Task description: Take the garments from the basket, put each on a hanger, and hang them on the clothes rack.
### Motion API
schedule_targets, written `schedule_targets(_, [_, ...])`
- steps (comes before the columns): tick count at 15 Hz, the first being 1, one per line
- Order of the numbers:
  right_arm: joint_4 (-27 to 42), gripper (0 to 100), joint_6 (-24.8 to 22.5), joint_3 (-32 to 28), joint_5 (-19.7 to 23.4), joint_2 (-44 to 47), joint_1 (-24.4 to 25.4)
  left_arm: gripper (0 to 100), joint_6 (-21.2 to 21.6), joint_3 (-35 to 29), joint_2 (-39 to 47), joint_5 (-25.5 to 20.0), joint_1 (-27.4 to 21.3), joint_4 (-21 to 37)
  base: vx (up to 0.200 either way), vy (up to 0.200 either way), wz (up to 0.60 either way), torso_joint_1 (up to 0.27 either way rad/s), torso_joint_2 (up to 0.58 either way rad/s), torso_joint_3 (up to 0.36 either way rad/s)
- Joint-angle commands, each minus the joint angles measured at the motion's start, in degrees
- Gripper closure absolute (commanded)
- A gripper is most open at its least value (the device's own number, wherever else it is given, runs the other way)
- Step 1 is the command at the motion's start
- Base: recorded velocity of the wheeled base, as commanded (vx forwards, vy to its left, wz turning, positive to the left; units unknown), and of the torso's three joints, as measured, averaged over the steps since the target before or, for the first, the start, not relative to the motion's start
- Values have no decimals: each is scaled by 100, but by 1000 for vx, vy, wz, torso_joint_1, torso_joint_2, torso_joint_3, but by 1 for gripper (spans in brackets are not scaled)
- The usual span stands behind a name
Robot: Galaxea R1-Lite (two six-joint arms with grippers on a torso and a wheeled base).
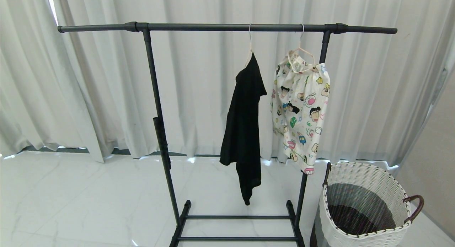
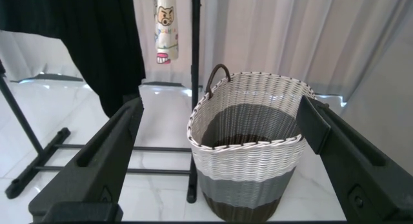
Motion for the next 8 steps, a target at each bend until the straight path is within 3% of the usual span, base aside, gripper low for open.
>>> schedule_targets(1, [2,0,13,1,2,2,-1,0,0,0,-11,0,5,-12,0,0,0,0,0,0])
schedule_targets(8, [-7,0,4,1,2,2,-1,0,0,0,-11,0,5,-39,0,0,0,0,0,0])
